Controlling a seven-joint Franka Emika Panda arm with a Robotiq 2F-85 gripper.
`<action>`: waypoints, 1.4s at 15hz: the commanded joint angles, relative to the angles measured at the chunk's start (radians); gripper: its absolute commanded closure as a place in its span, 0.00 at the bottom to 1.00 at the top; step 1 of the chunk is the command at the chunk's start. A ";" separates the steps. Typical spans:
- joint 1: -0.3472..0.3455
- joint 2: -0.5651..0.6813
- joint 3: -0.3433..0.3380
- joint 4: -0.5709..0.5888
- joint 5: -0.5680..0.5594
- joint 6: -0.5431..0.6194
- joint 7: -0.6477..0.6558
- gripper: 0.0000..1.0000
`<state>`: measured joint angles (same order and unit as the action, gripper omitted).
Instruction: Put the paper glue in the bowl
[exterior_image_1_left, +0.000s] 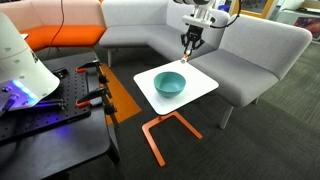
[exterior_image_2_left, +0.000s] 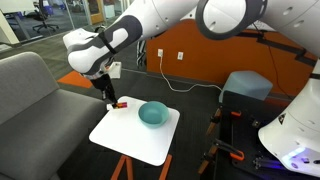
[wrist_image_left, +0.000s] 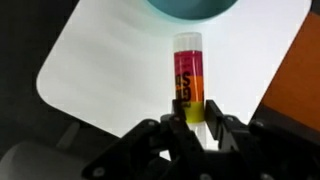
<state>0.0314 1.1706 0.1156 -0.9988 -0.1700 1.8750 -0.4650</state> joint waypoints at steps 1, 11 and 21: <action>-0.035 -0.162 0.004 -0.250 0.009 0.090 0.058 0.93; -0.132 -0.416 -0.024 -0.792 0.070 0.402 0.096 0.93; -0.151 -0.443 -0.044 -0.958 0.115 0.548 0.171 0.79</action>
<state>-0.1310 0.7578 0.0870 -1.9104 -0.0810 2.3767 -0.3504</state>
